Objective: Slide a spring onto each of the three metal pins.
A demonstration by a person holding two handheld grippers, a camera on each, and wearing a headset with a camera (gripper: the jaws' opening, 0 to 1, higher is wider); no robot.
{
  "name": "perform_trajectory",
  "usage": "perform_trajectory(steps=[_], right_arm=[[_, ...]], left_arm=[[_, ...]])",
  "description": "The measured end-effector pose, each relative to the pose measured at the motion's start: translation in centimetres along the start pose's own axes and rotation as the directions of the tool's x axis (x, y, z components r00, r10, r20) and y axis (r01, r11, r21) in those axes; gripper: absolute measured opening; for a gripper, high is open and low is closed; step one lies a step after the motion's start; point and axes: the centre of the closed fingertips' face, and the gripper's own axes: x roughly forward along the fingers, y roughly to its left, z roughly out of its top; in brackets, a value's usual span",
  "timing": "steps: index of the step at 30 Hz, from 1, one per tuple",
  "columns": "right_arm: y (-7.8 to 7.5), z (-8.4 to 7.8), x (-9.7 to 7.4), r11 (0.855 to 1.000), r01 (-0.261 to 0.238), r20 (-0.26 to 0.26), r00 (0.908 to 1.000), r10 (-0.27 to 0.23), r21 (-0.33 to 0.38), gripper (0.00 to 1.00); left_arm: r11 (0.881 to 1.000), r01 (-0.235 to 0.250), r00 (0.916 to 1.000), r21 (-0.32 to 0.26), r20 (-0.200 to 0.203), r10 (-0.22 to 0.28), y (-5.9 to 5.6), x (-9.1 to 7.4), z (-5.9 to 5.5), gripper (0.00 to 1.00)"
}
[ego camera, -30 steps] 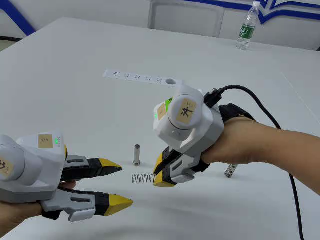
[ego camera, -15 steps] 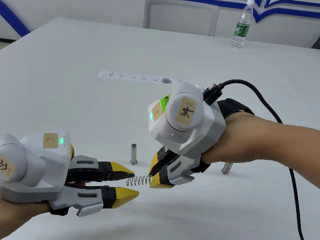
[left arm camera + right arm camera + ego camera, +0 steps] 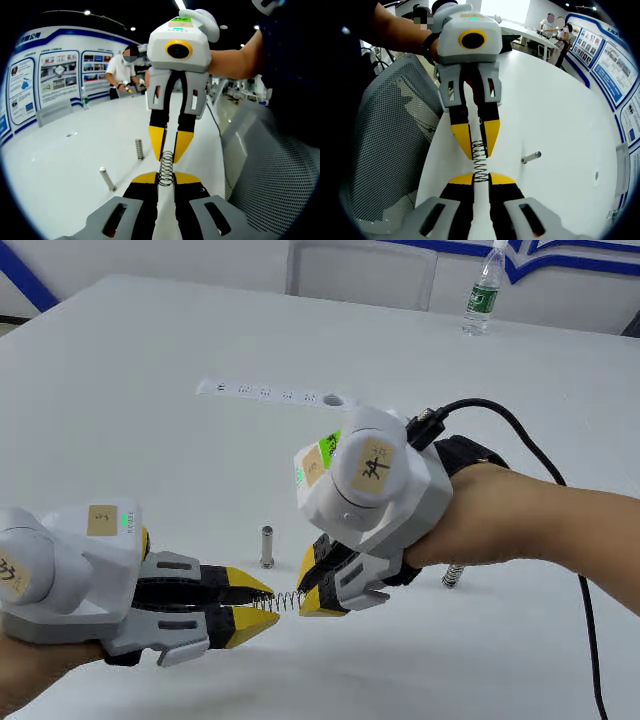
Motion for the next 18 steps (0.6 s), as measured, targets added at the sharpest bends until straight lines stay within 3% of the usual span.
perform_trajectory(steps=[8, 18], right_arm=[[0.13, -0.38, 0.28, 1.0, -0.016, 0.004, 0.9999, 0.016, 0.019, 0.16], [0.26, -0.46, 0.46, 1.0, -0.021, 0.01, 0.9997, 0.021, 0.019, 0.12]], left_arm=[[1.0, 0.016, 0.9997, -0.007, 0.017, -0.016, -0.29, 0.06, 0.37, 0.1], [1.0, 0.027, 0.9992, -0.011, 0.031, -0.026, -0.53, -0.1, 0.72, 0.1]])
